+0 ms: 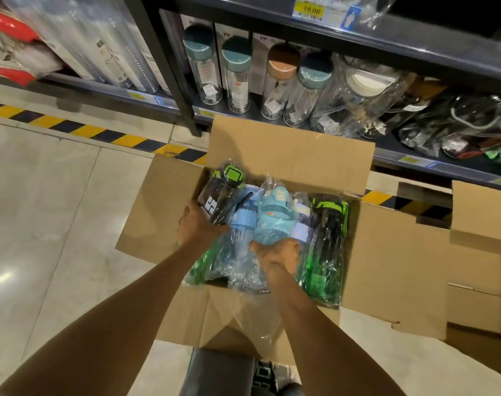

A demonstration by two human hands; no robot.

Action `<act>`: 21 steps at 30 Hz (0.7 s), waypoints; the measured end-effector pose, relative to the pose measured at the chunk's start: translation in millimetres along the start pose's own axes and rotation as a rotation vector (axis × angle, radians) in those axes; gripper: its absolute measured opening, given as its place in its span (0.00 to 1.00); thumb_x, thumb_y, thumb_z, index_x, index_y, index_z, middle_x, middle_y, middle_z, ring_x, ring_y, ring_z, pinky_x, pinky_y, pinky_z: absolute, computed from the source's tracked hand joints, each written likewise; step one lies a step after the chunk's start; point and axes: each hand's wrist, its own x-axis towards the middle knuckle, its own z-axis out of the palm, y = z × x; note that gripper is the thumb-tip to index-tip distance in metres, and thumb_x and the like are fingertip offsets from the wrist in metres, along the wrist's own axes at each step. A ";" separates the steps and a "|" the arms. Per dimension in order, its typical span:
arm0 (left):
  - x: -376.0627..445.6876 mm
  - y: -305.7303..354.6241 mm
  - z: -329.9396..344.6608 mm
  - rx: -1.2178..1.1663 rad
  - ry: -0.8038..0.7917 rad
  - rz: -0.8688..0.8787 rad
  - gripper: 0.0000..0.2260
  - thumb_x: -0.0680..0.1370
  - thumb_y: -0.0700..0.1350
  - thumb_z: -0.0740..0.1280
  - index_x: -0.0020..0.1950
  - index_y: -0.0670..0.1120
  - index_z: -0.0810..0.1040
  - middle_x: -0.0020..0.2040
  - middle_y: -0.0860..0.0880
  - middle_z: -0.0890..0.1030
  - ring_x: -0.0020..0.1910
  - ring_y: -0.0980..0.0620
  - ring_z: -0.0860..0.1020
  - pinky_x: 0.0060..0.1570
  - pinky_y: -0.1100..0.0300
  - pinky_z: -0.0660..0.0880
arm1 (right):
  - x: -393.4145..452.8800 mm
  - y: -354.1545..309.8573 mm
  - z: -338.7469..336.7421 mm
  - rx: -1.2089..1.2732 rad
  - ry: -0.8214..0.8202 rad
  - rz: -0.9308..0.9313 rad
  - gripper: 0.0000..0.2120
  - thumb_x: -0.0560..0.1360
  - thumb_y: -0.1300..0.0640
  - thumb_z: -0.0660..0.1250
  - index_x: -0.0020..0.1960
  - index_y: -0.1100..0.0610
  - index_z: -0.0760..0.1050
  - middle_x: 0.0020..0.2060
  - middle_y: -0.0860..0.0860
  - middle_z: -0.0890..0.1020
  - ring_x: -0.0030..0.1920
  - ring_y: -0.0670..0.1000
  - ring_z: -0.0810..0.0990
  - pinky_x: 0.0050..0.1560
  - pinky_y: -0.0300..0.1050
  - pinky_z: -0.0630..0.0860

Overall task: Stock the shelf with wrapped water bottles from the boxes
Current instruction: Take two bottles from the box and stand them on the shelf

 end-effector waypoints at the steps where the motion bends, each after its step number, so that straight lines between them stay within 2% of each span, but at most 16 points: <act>1: -3.1 1.4 -4.9 -0.003 0.002 -0.016 0.37 0.62 0.55 0.77 0.63 0.41 0.67 0.57 0.42 0.75 0.56 0.41 0.75 0.54 0.47 0.75 | -3.7 4.3 -7.3 0.057 -0.032 -0.028 0.40 0.61 0.47 0.78 0.67 0.60 0.67 0.60 0.56 0.76 0.57 0.57 0.77 0.56 0.51 0.76; 4: -20.1 8.6 -25.0 -0.135 -0.047 -0.011 0.30 0.62 0.56 0.77 0.58 0.43 0.74 0.47 0.46 0.80 0.46 0.45 0.79 0.44 0.54 0.78 | -19.0 12.5 -39.5 0.149 -0.068 -0.078 0.32 0.61 0.46 0.77 0.60 0.57 0.74 0.51 0.52 0.81 0.47 0.51 0.80 0.44 0.41 0.76; 7: -50.2 23.0 -56.6 -0.462 -0.221 0.061 0.23 0.65 0.51 0.77 0.56 0.42 0.78 0.42 0.47 0.82 0.39 0.50 0.80 0.34 0.63 0.76 | -45.7 4.6 -85.4 0.230 -0.106 -0.106 0.21 0.66 0.51 0.77 0.53 0.57 0.74 0.42 0.46 0.79 0.47 0.51 0.80 0.39 0.35 0.77; 9: -78.4 36.0 -83.6 -0.605 -0.334 0.064 0.32 0.59 0.59 0.78 0.57 0.44 0.78 0.46 0.46 0.83 0.42 0.49 0.81 0.43 0.59 0.79 | -68.4 0.6 -120.3 0.330 -0.111 -0.163 0.18 0.65 0.57 0.77 0.50 0.54 0.73 0.44 0.47 0.81 0.46 0.50 0.80 0.37 0.34 0.75; 11: -107.0 51.4 -111.1 -0.696 -0.388 0.076 0.42 0.50 0.66 0.78 0.59 0.46 0.77 0.50 0.44 0.83 0.50 0.43 0.81 0.55 0.46 0.77 | -94.2 -0.3 -155.9 0.414 -0.089 -0.263 0.19 0.63 0.62 0.78 0.52 0.57 0.76 0.47 0.51 0.83 0.47 0.51 0.81 0.39 0.36 0.77; 12: -122.2 60.5 -124.8 -0.737 -0.420 0.106 0.45 0.49 0.66 0.78 0.60 0.45 0.76 0.52 0.43 0.83 0.52 0.41 0.80 0.57 0.43 0.75 | -108.5 0.0 -175.3 0.444 -0.081 -0.309 0.22 0.61 0.62 0.79 0.53 0.58 0.78 0.48 0.52 0.84 0.48 0.52 0.82 0.41 0.38 0.79; 14: -158.9 83.3 -155.9 -0.793 -0.460 0.144 0.48 0.47 0.64 0.79 0.61 0.43 0.75 0.52 0.42 0.83 0.51 0.41 0.81 0.55 0.44 0.76 | -134.4 -1.2 -215.5 0.443 -0.081 -0.391 0.24 0.59 0.60 0.80 0.54 0.57 0.78 0.46 0.53 0.85 0.47 0.53 0.84 0.46 0.46 0.81; 16: -198.2 104.8 -186.2 -0.866 -0.502 0.210 0.46 0.42 0.64 0.80 0.55 0.42 0.79 0.46 0.44 0.84 0.44 0.46 0.83 0.47 0.52 0.78 | -167.5 -6.4 -262.5 0.436 -0.074 -0.492 0.19 0.63 0.65 0.78 0.52 0.56 0.79 0.43 0.52 0.85 0.42 0.48 0.84 0.39 0.40 0.80; 18: -243.3 130.7 -220.2 -0.848 -0.501 0.315 0.39 0.43 0.65 0.80 0.49 0.48 0.83 0.45 0.48 0.85 0.46 0.49 0.83 0.50 0.54 0.77 | -202.6 -12.0 -310.1 0.422 -0.042 -0.597 0.16 0.64 0.67 0.76 0.47 0.53 0.79 0.38 0.48 0.85 0.37 0.45 0.83 0.35 0.35 0.77; 19: -265.0 143.6 -236.0 -0.859 -0.505 0.349 0.35 0.46 0.63 0.81 0.49 0.50 0.83 0.46 0.51 0.85 0.49 0.51 0.82 0.54 0.55 0.76 | -218.9 -13.0 -331.8 0.407 -0.020 -0.641 0.15 0.63 0.66 0.76 0.46 0.52 0.79 0.37 0.47 0.85 0.38 0.45 0.83 0.36 0.36 0.77; 21: -305.2 165.8 -265.5 -0.914 -0.536 0.421 0.29 0.55 0.55 0.81 0.52 0.52 0.77 0.47 0.57 0.83 0.51 0.60 0.79 0.58 0.61 0.73 | -253.0 -16.8 -373.5 0.375 0.009 -0.707 0.16 0.62 0.61 0.77 0.47 0.51 0.79 0.39 0.48 0.85 0.41 0.48 0.84 0.42 0.45 0.81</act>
